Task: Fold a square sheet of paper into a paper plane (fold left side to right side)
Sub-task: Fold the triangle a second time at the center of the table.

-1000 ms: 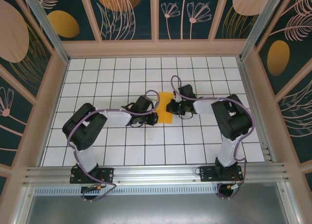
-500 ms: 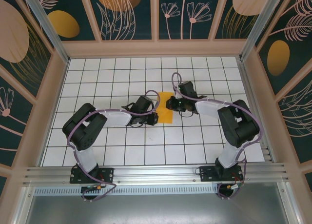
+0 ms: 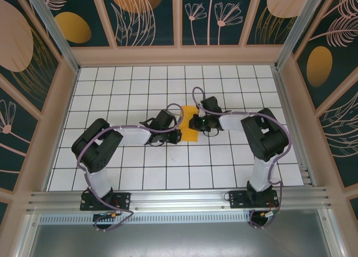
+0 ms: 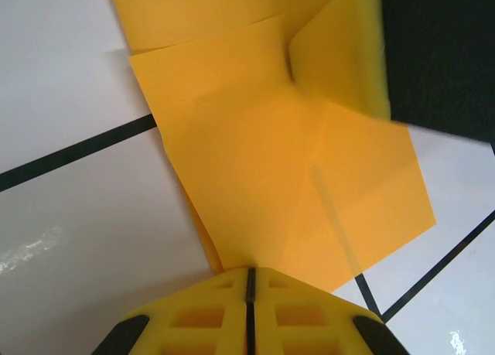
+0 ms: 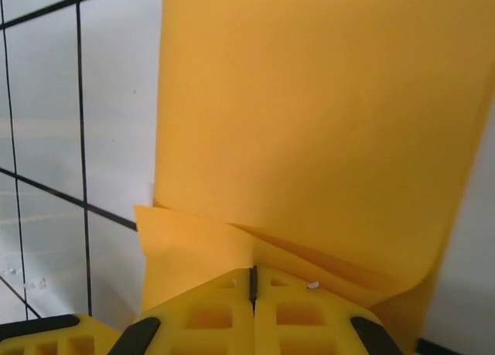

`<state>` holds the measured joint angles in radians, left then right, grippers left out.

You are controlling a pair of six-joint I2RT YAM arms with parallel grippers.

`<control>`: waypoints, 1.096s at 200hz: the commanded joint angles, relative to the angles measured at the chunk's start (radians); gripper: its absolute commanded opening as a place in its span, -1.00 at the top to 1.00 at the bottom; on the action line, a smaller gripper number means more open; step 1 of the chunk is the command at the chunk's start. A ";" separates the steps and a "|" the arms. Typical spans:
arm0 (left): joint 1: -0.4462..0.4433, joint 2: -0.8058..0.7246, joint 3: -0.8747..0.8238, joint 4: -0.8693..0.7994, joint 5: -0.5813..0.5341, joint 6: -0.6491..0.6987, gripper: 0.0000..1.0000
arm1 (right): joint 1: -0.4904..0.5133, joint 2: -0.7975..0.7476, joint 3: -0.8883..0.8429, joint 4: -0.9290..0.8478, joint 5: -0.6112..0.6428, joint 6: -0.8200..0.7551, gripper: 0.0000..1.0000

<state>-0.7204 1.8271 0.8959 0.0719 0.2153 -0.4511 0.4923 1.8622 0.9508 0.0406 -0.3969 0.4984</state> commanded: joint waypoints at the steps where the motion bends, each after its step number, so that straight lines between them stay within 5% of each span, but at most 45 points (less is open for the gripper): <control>1: 0.003 0.041 -0.037 -0.143 -0.089 -0.008 0.79 | -0.066 0.015 -0.017 -0.015 0.046 -0.035 1.00; 96: 0.003 -0.010 -0.004 -0.134 -0.039 -0.006 0.73 | -0.102 0.038 -0.031 -0.001 -0.010 -0.047 1.00; 136: 0.003 -0.095 0.045 -0.151 0.001 -0.005 0.50 | -0.101 0.031 -0.047 0.008 -0.013 -0.038 1.00; 164: 0.004 -0.107 0.102 -0.155 0.081 0.004 0.51 | -0.100 0.032 -0.049 0.008 -0.015 -0.038 1.00; 219: -0.002 0.047 0.242 -0.176 0.156 0.045 0.61 | -0.099 0.032 -0.054 0.008 -0.013 -0.033 1.00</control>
<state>-0.7200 1.7996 1.1004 -0.0658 0.3279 -0.4389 0.3962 1.8656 0.9279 0.0784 -0.4465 0.4725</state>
